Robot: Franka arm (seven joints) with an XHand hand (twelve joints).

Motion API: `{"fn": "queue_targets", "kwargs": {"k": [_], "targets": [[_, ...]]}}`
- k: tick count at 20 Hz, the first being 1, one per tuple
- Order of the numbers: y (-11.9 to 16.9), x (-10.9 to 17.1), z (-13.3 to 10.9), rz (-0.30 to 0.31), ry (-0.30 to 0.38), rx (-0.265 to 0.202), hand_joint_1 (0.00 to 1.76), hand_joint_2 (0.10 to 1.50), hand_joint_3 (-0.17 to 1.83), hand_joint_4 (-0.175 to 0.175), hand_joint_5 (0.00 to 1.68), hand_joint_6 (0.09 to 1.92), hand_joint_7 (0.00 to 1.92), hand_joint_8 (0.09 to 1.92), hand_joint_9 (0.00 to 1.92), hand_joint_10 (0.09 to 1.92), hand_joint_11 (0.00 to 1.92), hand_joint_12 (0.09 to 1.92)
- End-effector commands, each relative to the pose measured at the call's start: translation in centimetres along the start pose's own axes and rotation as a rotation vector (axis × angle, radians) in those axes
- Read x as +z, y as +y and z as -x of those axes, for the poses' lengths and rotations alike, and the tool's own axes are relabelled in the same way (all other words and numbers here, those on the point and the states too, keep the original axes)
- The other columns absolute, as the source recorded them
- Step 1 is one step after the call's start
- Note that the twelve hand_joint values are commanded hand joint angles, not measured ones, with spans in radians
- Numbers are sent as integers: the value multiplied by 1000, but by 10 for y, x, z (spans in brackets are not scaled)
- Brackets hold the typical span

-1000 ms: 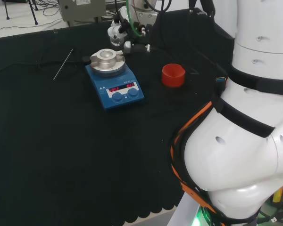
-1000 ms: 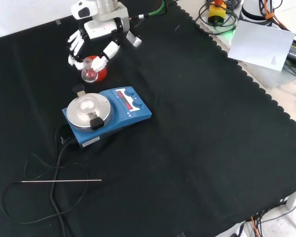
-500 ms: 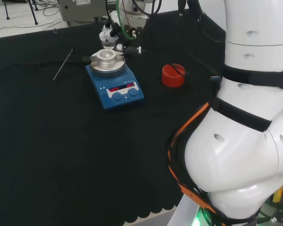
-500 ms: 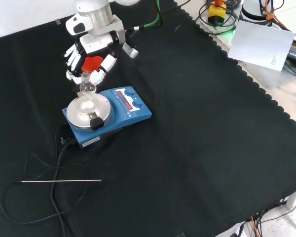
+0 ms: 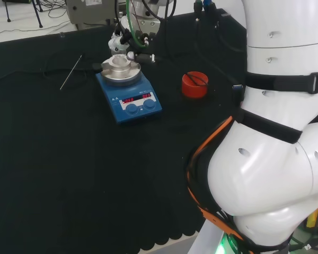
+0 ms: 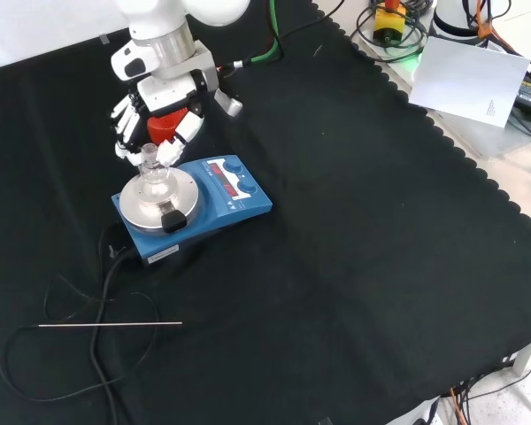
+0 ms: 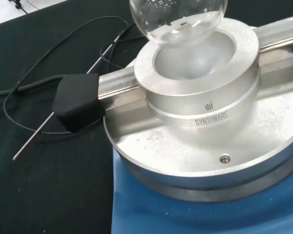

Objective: Place the round-bottom flask on the heater.

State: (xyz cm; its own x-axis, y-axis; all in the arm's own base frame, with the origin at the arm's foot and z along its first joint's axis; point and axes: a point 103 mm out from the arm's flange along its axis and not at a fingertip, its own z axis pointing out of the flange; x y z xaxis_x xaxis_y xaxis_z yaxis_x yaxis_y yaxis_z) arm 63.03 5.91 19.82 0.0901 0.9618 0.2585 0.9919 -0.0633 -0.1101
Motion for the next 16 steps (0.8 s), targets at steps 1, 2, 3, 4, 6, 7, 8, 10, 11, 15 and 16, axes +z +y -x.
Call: {"fn": "queue_targets", "kwargs": {"k": [1, 2, 3, 4, 6, 7, 8, 10, 11, 15, 16], "targets": [[3, 7, 2, -16, -9, 7, 1028, 1185, -175, 175, 1010, 1015, 598, 532, 723, 503, 373, 1265], [4, 8, 2, -14, -13, 8, 1028, 1185, -175, 175, 1010, 1015, 597, 532, 723, 503, 373, 1265], [4, 8, 3, -12, -17, 12, 1029, 1185, -175, 175, 1010, 1015, 597, 531, 723, 503, 373, 1265], [5, 9, 4, -14, -17, 16, 1029, 1185, -175, 175, 1011, 1015, 597, 531, 723, 502, 373, 1265], [5, 10, 6, -14, -18, 20, 1029, 1185, -175, 175, 1011, 1014, 597, 530, 724, 502, 373, 1266], [5, 10, 7, -15, -20, 21, 1029, 1185, -175, 175, 1011, 1014, 597, 530, 724, 502, 373, 1266], [6, 11, 8, -17, -20, 23, 1029, 1185, -175, 175, 1011, 1014, 597, 529, 724, 501, 373, 1266], [6, 12, 9, -17, -23, 23, 1029, 1185, -175, 175, 1011, 1014, 597, 529, 724, 501, 373, 1266], [7, 13, 10, -18, -25, 24, 1029, 1185, -175, 175, 1011, 1014, 597, 528, 724, 500, 373, 1266], [9, 15, 11, -24, -26, 29, 1029, 1185, -175, 175, 1011, 1013, 597, 527, 724, 499, 374, 1266], [9, 16, 10, -25, -26, 31, 1029, 1185, -175, 175, 1012, 1013, 597, 527, 725, 499, 374, 1266]]}}
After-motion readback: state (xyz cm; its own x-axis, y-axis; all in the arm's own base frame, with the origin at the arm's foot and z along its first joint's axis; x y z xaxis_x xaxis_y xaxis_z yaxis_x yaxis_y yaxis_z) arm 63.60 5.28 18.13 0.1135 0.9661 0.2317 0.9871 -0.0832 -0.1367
